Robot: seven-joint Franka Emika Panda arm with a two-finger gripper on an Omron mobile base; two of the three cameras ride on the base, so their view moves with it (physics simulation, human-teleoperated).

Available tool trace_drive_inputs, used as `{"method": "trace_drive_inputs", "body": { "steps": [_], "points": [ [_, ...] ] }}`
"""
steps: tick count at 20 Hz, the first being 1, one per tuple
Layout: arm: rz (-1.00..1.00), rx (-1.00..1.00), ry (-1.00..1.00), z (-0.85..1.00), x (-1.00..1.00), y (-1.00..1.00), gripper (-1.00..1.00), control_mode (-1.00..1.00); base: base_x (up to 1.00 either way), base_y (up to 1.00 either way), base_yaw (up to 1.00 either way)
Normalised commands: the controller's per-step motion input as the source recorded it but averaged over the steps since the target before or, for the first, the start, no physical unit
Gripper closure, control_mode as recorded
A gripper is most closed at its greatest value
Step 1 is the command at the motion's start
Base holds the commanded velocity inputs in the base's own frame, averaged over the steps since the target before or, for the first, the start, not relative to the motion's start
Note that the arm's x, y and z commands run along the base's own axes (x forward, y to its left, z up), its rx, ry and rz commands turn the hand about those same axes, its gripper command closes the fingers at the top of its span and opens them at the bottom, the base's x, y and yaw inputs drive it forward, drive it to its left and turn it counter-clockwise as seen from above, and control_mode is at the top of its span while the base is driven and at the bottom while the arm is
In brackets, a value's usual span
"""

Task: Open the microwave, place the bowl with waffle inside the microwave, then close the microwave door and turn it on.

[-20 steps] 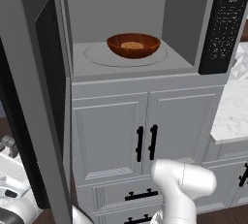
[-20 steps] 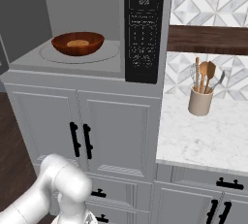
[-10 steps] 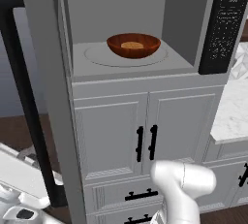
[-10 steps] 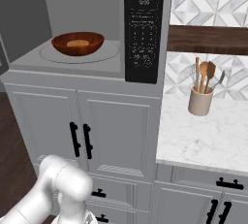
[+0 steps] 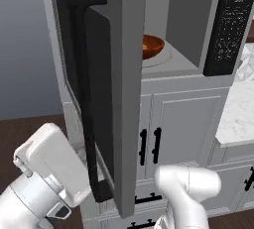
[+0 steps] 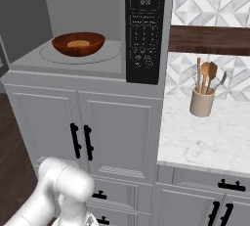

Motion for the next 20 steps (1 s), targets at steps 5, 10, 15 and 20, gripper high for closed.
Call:
{"method": "trace_drive_inputs", "body": {
  "steps": [5, 10, 15, 20],
  "points": [
    [0.22, 0.36, 0.18, 0.59, 0.00, -1.00, 1.00, -1.00, 0.00, 0.00, 0.00],
    [0.18, 0.35, 0.27, 0.53, 0.00, -1.00, 1.00, -1.00, 0.00, 0.00, 0.00],
    [0.18, 0.27, 0.29, 0.15, 0.24, -1.00, 1.00, -1.00, 0.00, 0.00, 0.00],
    [0.20, 0.24, 0.17, 0.00, 0.58, -1.00, 1.00, -1.00, 0.00, 0.00, 0.00]
  ]
}}
